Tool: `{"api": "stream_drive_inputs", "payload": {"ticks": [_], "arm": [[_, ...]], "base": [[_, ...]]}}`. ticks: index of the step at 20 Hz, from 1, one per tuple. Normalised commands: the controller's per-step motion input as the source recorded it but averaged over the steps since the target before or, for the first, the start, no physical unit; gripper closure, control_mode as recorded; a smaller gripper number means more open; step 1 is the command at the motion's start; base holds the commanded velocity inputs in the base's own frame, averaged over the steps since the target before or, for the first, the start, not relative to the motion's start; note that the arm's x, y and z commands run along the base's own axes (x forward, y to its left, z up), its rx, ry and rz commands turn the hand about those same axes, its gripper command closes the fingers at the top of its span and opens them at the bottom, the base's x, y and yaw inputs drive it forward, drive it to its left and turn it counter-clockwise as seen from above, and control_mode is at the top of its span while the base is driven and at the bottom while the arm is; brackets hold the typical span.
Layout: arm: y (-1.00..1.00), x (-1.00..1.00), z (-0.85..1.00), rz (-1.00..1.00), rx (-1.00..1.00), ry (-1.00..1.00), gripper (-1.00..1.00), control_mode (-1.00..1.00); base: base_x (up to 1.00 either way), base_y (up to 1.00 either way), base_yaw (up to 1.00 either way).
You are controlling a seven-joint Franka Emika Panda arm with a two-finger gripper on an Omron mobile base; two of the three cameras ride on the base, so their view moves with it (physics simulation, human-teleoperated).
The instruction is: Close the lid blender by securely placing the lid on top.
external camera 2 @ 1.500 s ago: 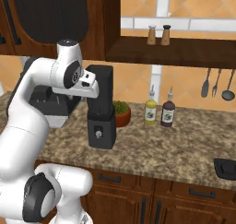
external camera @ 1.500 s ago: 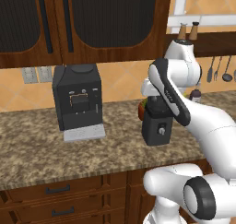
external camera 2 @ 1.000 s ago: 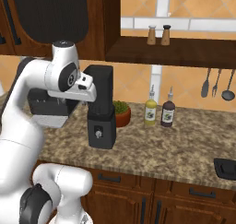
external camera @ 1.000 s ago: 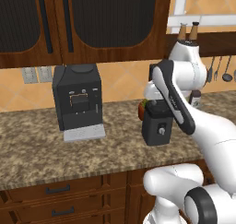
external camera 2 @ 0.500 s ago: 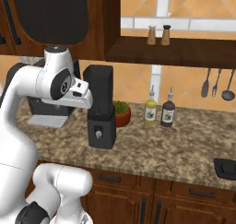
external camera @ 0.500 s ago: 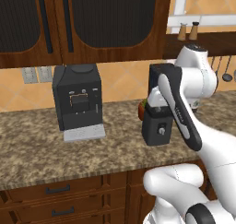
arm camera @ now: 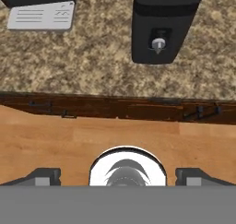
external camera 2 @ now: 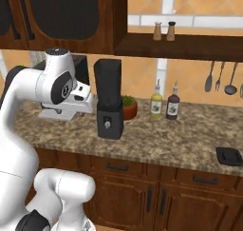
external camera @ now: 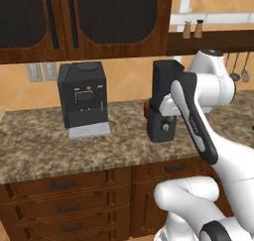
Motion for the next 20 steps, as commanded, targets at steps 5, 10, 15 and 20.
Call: {"api": "stream_drive_inputs", "payload": {"ticks": [5, 10, 15, 20], "arm": [[0.0, 0.0, 0.0, 0.0, 0.0, 0.0, -1.0, 1.0], [0.0, 0.0, 0.0, 0.0, 0.0, 0.0, -1.0, 1.0], [0.0, 0.0, 0.0, 0.0, 0.0, 0.0, -1.0, 1.0], [0.0, 0.0, 0.0, 0.0, 0.0, 0.0, -1.0, 1.0]], "base": [[-0.38, -0.51, -0.02], [-0.01, -0.9, -0.06], [0.0, -1.0, -0.03], [0.1, -0.98, 0.0]]}}
